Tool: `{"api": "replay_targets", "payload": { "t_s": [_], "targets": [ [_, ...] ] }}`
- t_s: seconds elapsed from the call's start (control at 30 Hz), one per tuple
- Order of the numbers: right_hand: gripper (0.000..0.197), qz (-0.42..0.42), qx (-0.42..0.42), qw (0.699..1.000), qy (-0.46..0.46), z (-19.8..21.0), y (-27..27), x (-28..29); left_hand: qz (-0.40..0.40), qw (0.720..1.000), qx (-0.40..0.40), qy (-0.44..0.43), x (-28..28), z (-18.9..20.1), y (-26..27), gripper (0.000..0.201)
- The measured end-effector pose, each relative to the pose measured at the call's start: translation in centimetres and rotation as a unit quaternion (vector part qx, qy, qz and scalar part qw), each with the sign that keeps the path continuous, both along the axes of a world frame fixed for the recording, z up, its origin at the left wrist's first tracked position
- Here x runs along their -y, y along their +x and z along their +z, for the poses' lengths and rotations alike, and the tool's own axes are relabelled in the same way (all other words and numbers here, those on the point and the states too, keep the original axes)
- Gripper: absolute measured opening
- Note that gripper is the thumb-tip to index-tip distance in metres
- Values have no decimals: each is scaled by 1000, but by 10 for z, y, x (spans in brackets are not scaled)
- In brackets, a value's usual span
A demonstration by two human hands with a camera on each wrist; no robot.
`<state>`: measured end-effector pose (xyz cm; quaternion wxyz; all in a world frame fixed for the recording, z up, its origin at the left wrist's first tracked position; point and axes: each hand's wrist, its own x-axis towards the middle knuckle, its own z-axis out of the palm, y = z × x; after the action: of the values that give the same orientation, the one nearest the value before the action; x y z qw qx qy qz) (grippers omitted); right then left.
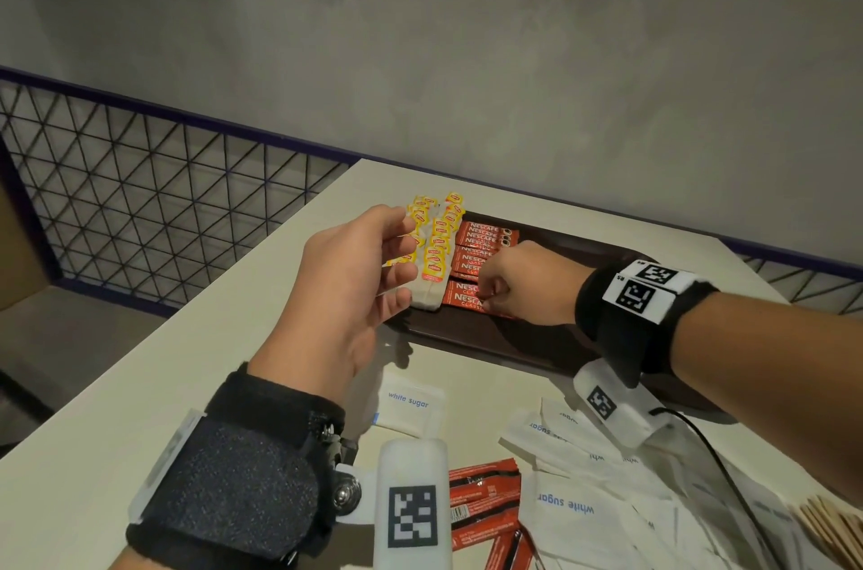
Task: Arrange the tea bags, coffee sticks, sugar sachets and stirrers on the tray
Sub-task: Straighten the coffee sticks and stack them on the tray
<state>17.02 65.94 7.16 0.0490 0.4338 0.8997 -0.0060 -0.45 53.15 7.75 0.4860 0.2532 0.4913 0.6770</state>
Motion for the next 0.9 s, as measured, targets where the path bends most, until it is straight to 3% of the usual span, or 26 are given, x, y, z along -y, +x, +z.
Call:
{"api": "replay_targets", "payload": {
  "t_s": [0.33,0.77,0.9],
  "targets": [
    [28,-17,-20,999,25,2,-2,-8,0,1000,-2,4,2,2,1,19],
    [31,-9,5,1000,-16,-4,-1,-10,3,1000,-6,-1,2,3,2,18],
    [29,-5,-56,998,30,-4,-1,-9,5,1000,-6,1,3,4,2,18]
  ]
}}
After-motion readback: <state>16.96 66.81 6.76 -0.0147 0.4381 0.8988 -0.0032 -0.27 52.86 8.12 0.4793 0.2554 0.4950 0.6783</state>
